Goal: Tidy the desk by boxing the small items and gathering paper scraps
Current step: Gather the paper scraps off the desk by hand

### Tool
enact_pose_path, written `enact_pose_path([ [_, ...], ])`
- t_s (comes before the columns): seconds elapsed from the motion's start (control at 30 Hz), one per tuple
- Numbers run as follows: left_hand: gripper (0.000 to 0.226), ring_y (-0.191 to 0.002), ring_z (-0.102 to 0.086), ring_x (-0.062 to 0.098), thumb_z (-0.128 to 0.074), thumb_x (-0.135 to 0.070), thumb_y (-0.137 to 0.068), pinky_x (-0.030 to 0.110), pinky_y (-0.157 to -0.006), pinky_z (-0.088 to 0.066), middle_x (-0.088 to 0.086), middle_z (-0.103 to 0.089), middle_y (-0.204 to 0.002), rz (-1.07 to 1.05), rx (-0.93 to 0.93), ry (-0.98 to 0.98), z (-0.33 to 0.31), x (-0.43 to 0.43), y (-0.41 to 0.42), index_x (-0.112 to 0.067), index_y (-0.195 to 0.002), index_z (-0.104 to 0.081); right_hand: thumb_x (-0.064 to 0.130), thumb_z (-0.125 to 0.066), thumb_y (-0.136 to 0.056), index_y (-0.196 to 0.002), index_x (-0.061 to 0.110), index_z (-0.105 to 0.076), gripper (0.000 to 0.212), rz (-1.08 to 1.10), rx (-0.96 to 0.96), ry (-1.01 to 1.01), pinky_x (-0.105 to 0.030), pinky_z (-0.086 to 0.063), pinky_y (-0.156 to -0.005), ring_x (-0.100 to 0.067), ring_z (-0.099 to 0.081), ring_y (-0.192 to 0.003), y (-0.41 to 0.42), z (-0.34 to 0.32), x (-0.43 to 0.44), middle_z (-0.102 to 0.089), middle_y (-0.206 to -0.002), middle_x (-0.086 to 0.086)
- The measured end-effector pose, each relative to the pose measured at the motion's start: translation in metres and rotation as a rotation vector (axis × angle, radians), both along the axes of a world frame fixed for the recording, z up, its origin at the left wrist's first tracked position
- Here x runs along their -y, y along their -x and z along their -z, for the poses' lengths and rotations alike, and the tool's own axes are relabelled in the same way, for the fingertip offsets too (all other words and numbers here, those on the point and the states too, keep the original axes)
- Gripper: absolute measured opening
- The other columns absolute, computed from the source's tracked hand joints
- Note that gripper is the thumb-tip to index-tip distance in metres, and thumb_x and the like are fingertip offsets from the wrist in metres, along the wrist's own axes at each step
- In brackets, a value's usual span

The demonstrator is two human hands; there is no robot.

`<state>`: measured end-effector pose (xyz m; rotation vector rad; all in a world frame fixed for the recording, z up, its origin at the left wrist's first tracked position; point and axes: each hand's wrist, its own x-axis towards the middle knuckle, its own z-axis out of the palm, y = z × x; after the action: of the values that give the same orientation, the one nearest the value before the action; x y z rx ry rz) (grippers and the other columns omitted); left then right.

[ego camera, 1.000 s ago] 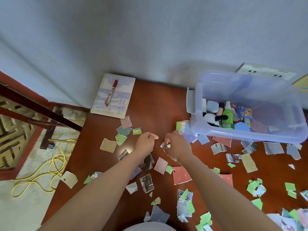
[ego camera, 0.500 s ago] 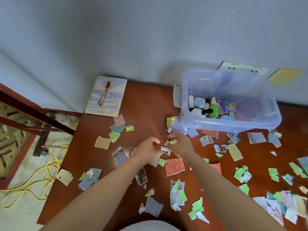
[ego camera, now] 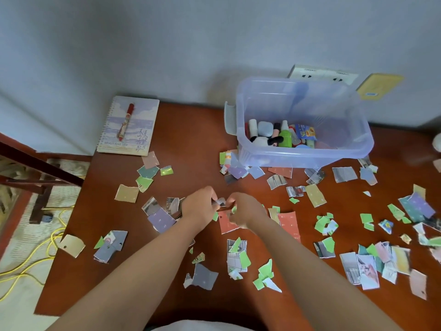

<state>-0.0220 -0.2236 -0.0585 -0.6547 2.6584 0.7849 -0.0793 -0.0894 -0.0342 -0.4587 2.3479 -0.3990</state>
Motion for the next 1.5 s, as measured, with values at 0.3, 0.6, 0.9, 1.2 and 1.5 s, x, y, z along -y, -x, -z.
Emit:
enact_pose_path([
  [0.3,0.016,-0.100,-0.060,0.022,-0.047,-0.033,-0.099,0.033,-0.078,-0.047,0.001,-0.061,-0.110,-0.017,0.123,-0.057,-0.002,0.002,-0.018,-0.021,-0.105,-0.055,0.009,-0.069,-0.085,-0.107,0.018,-0.053,0.029,-0.121,-0.064,-0.044,-0.025,-0.047,-0.062,-0.024,-0.056,-0.079,-0.018,0.001,-0.004,-0.045,-0.111,-0.006],
  [0.6,0.006,-0.093,-0.057,0.022,-0.042,-0.017,-0.101,0.029,-0.073,-0.044,0.010,-0.060,-0.104,-0.207,0.129,-0.324,-0.016,0.002,-0.031,-0.013,-0.104,-0.044,-0.001,-0.068,-0.080,-0.113,0.018,-0.048,0.043,-0.043,-0.042,-0.064,-0.028,-0.050,-0.062,-0.022,-0.057,-0.079,-0.018,0.000,-0.004,-0.062,-0.101,-0.007],
  [0.9,0.027,-0.100,-0.062,0.032,-0.042,-0.021,-0.099,0.039,-0.081,-0.049,0.009,-0.062,-0.117,0.145,0.168,-0.102,-0.016,-0.009,-0.045,-0.019,-0.126,-0.037,0.006,-0.065,-0.079,-0.089,0.017,-0.069,0.016,0.557,0.122,0.280,-0.044,-0.059,-0.078,-0.027,-0.067,-0.085,-0.006,0.000,-0.004,-0.070,-0.091,-0.007],
  [1.2,0.027,-0.102,-0.066,0.028,-0.053,-0.018,-0.097,0.036,-0.074,-0.050,0.006,-0.062,-0.120,0.218,0.171,0.170,-0.006,-0.026,-0.045,-0.016,-0.121,-0.041,0.007,-0.067,-0.082,-0.099,0.016,-0.070,0.019,0.600,0.098,0.210,-0.037,-0.062,-0.067,-0.022,-0.071,-0.074,-0.015,0.009,-0.008,-0.072,-0.100,-0.005],
  [1.5,0.016,-0.104,-0.063,0.029,-0.049,-0.018,-0.098,0.036,-0.075,-0.046,0.008,-0.062,-0.117,0.141,0.165,0.047,-0.003,-0.024,-0.046,-0.014,-0.114,-0.046,0.013,-0.068,-0.084,-0.103,0.012,-0.070,0.019,0.369,0.078,0.096,-0.031,-0.059,-0.067,-0.021,-0.069,-0.073,-0.033,0.011,0.008,-0.067,-0.097,-0.005],
])
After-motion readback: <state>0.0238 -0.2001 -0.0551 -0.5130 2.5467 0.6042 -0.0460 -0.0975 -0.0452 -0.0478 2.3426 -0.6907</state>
